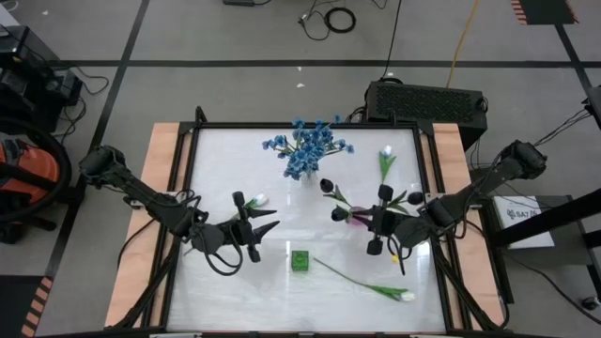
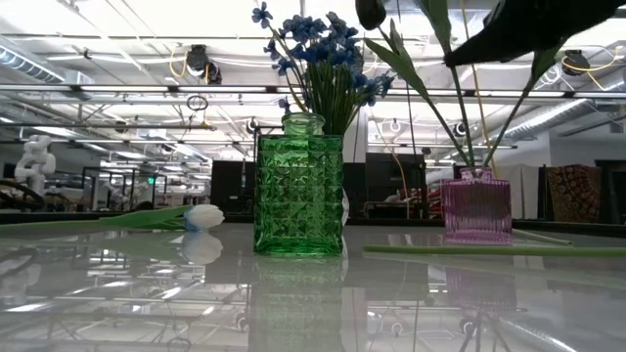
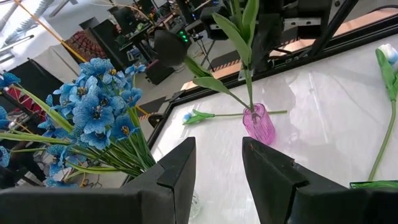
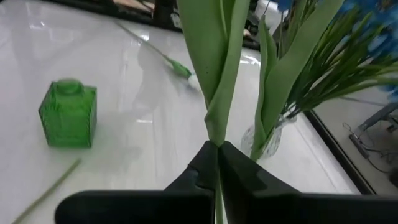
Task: Sort flowers into vase by color
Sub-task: Put the black tulip into the purple vase
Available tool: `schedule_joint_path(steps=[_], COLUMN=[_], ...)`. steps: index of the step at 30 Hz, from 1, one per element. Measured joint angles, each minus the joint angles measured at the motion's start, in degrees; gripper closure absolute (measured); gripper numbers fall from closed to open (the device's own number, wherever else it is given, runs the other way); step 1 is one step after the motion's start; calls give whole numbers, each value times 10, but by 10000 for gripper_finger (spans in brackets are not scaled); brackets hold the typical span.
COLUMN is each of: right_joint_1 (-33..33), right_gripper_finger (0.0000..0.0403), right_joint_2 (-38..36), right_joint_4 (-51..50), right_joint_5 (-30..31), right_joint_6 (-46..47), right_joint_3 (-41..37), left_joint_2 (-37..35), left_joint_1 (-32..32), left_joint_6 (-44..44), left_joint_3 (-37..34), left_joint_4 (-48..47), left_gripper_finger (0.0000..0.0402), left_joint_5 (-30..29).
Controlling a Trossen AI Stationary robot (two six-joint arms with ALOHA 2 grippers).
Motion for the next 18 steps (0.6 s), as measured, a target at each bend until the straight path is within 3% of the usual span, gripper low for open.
schedule_joint_path(steps=[8, 18], right_joint_1=[0, 0], right_gripper_finger=[391, 324], right_joint_2=[0, -3], right_joint_4=[-66, -80], right_joint_5=[0, 1], right_joint_6=[40, 47], right_joint_3=[0, 0], left_joint_2=[0, 0], left_joint_1=[0, 0], left_joint_6=[0, 0], left_joint_3=[0, 0], left_joint_4=[0, 0], left_gripper_finger=[262, 262], left_joint_5=[0, 0])
